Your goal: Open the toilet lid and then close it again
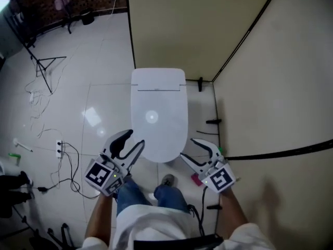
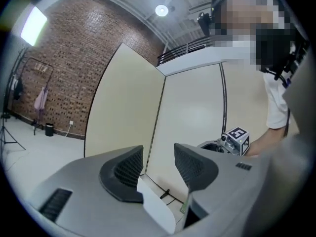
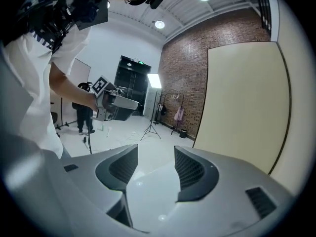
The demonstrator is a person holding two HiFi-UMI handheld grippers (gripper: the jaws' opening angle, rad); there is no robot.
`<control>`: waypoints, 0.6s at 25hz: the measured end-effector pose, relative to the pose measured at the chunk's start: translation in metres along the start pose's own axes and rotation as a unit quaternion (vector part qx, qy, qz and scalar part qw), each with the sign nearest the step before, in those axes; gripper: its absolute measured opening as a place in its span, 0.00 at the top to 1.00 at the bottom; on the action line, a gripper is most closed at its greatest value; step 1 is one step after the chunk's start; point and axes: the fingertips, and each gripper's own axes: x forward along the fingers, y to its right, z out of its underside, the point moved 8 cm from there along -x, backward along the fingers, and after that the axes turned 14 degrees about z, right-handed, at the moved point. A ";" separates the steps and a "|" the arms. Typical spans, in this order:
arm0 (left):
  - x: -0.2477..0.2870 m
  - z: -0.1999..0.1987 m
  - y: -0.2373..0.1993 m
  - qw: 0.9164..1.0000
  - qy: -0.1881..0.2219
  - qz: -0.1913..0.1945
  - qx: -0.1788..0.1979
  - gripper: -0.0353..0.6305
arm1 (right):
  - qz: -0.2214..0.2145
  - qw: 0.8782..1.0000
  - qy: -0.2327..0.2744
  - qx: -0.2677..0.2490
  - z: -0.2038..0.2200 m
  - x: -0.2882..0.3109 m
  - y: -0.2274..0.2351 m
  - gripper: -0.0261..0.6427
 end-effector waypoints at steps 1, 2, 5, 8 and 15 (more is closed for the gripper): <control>0.000 0.004 0.007 1.000 0.000 -0.011 0.001 0.66 | -0.007 1.000 -0.004 -0.007 0.006 -0.006 0.002 0.62; -0.002 0.009 0.013 1.000 -0.001 -0.021 0.002 0.66 | -0.013 1.000 -0.010 -0.015 0.013 -0.011 0.002 0.62; -0.010 0.034 0.026 0.999 -0.022 -0.041 0.004 0.66 | -0.026 0.998 -0.025 -0.043 0.033 -0.019 -0.005 0.62; -0.020 0.070 0.038 0.995 -0.068 -0.059 0.035 0.65 | -0.025 0.997 -0.034 -0.061 0.050 -0.031 -0.021 0.62; -0.036 0.214 0.059 0.987 -0.070 -0.093 -0.110 0.60 | -0.019 0.995 -0.057 -0.084 0.104 -0.053 -0.075 0.62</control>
